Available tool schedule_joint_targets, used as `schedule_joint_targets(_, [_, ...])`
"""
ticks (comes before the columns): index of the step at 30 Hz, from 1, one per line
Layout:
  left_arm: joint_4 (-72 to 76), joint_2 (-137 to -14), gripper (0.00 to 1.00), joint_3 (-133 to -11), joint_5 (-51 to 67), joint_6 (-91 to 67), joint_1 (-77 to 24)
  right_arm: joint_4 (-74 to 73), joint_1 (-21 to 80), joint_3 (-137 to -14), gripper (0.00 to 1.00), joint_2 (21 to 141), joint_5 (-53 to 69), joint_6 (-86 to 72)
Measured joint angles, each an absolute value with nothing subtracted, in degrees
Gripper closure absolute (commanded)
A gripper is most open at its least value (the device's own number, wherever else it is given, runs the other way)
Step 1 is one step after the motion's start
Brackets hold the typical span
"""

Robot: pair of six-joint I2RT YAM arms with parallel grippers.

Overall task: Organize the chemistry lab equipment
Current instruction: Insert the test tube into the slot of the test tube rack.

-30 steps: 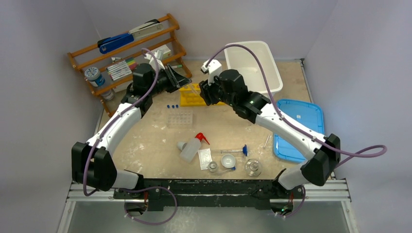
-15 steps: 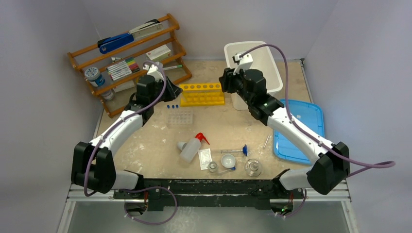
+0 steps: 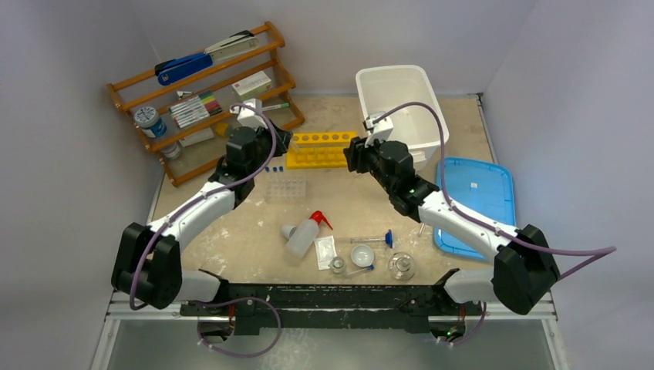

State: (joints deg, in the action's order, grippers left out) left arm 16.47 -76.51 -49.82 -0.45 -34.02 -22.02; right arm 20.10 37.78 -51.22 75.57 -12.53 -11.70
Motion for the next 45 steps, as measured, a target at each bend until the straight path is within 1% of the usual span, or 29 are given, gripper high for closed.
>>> schedule_joint_targets(10, [25.65,-85.41,0.93,-50.33,-7.99,-25.34,-25.69,24.73,37.78,-44.34,0.48,75.53,-11.51,-13.13])
schedule_joint_targets(20, [30.83,-93.82,0.92,-52.34,-11.20,-18.48,-27.14,27.70,37.78,-43.35,0.48,76.44,-9.74,-11.75])
schedule_joint_targets(30, [32.82,-96.25,0.92,-53.34,-12.21,-15.55,-27.14,28.34,37.78,-40.34,0.48,77.30,-9.23,-11.57])
schedule_joint_targets(45, [34.65,-100.99,0.92,-55.83,-11.97,-15.31,-27.14,29.12,37.78,-40.34,0.48,79.59,-9.21,-10.50])
